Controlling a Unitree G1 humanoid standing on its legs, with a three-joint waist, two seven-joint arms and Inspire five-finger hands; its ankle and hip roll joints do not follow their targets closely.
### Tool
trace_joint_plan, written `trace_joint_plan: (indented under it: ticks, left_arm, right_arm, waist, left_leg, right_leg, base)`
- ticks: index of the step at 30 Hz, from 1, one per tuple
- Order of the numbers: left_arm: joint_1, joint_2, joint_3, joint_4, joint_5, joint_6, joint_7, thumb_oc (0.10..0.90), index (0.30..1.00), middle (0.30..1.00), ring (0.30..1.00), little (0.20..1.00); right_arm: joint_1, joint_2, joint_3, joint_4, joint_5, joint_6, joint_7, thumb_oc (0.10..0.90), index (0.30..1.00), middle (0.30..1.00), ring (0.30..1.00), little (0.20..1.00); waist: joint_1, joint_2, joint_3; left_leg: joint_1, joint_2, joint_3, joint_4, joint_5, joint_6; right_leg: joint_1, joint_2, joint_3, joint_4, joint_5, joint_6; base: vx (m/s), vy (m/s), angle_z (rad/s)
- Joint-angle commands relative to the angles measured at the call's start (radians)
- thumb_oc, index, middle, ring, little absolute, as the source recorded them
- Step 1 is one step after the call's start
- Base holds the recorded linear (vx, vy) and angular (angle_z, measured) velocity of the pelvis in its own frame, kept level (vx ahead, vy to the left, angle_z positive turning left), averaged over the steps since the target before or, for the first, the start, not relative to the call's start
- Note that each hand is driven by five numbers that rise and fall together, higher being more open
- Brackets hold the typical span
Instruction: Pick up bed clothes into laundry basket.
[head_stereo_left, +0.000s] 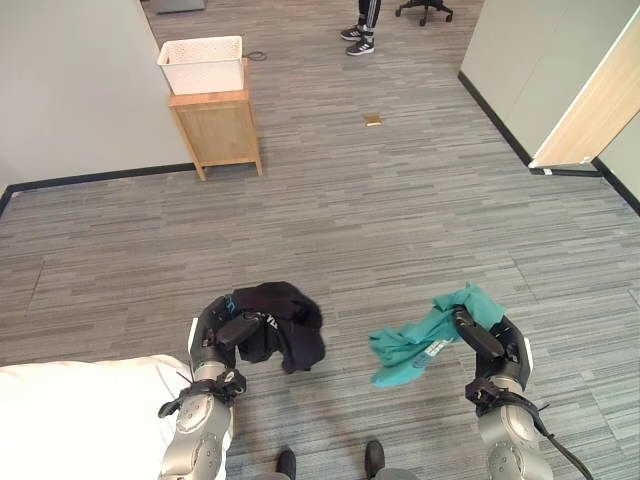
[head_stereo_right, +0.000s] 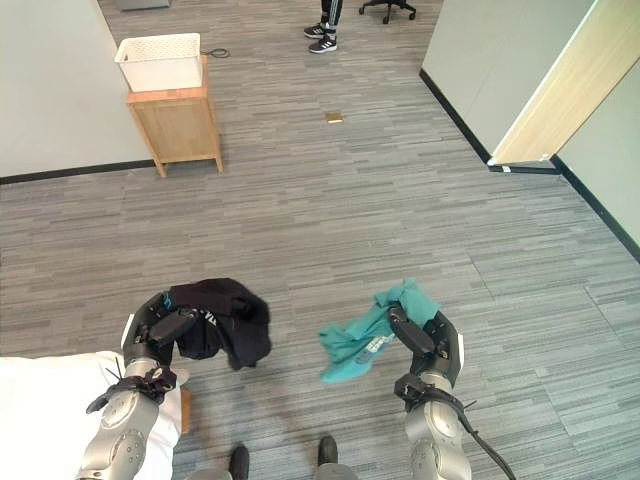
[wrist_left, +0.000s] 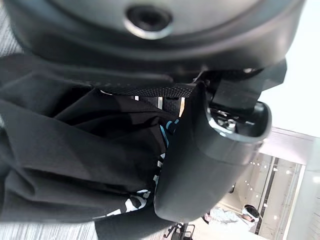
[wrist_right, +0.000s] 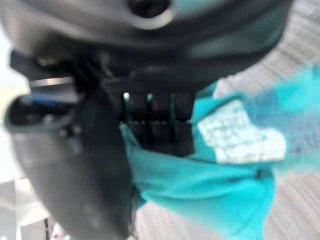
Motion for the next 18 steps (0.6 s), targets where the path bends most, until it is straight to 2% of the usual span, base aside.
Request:
trace_joint_plan:
  ticks: [1, 7, 13, 16, 17, 18]
  left_arm:
    - [-0.124, 0.05, 0.012, -0.105, 0.039, -0.114, -0.021, 0.4, 0.3, 0.3, 0.3, 0.3]
    - [-0.098, 0.037, -0.027, -0.09, 0.028, -0.104, -0.036, 0.4, 0.3, 0.3, 0.3, 0.3]
    - [-0.051, 0.04, 0.005, -0.099, 0.021, -0.107, -0.029, 0.4, 0.3, 0.3, 0.3, 0.3]
    - [-0.034, 0.061, 0.031, -0.1, 0.031, -0.106, -0.029, 0.4, 0.3, 0.3, 0.3, 0.3]
    - [-0.033, 0.067, 0.038, -0.101, 0.036, -0.107, -0.028, 0.4, 0.3, 0.3, 0.3, 0.3]
    - [-0.036, 0.078, 0.044, -0.099, 0.05, -0.102, -0.031, 0.4, 0.3, 0.3, 0.3, 0.3]
  right_arm:
    - [-0.121, -0.058, 0.015, -0.134, -0.071, -0.101, 0.032, 0.4, 0.3, 0.3, 0.3, 0.3]
    - [-0.18, -0.062, 0.08, -0.181, -0.122, -0.092, 0.036, 0.4, 0.3, 0.3, 0.3, 0.3]
    - [-0.17, -0.052, 0.084, -0.215, -0.157, -0.093, 0.028, 0.4, 0.3, 0.3, 0.3, 0.3]
    - [-0.149, -0.042, 0.087, -0.207, -0.143, -0.095, 0.038, 0.4, 0.3, 0.3, 0.3, 0.3]
    - [-0.139, -0.039, 0.09, -0.204, -0.139, -0.094, 0.045, 0.4, 0.3, 0.3, 0.3, 0.3]
    - [-0.124, -0.034, 0.097, -0.193, -0.136, -0.091, 0.054, 0.4, 0.3, 0.3, 0.3, 0.3]
  waist:
    - [0.035, -0.024, -0.083]
    - [0.059, -0.023, -0.087]
    - [0.071, -0.024, -0.079]
    - [0.071, -0.017, -0.059]
    - [0.071, -0.015, -0.05]
    - [0.067, -0.009, -0.036]
  left_leg:
    - [-0.024, -0.032, 0.025, 0.045, -0.068, 0.018]
    - [-0.024, -0.029, 0.009, 0.024, -0.053, 0.016]
    - [-0.034, -0.033, 0.012, 0.02, -0.053, 0.02]
    - [-0.03, -0.033, 0.014, 0.035, -0.084, 0.038]
    - [-0.034, -0.034, 0.015, 0.044, -0.089, 0.043]
    - [-0.034, -0.034, 0.011, 0.05, -0.093, 0.055]
  right_leg:
    - [-0.025, -0.076, -0.035, 0.146, -0.119, 0.058]
    - [-0.01, -0.071, -0.052, 0.12, -0.117, 0.055]
    - [-0.021, -0.08, -0.059, 0.122, -0.108, 0.065]
    - [-0.068, -0.088, -0.034, 0.232, -0.126, 0.075]
    - [-0.107, -0.094, -0.022, 0.302, -0.126, 0.081]
    - [-0.151, -0.1, -0.01, 0.404, -0.1, 0.093]
  base:
    - [0.04, -0.033, 0.21]
    - [0.03, -0.032, 0.13]
    - [0.02, 0.012, 0.02]
    - [0.04, 0.049, -0.04]
    - [0.03, 0.107, -0.1]
    - [-0.01, 0.126, -0.06]
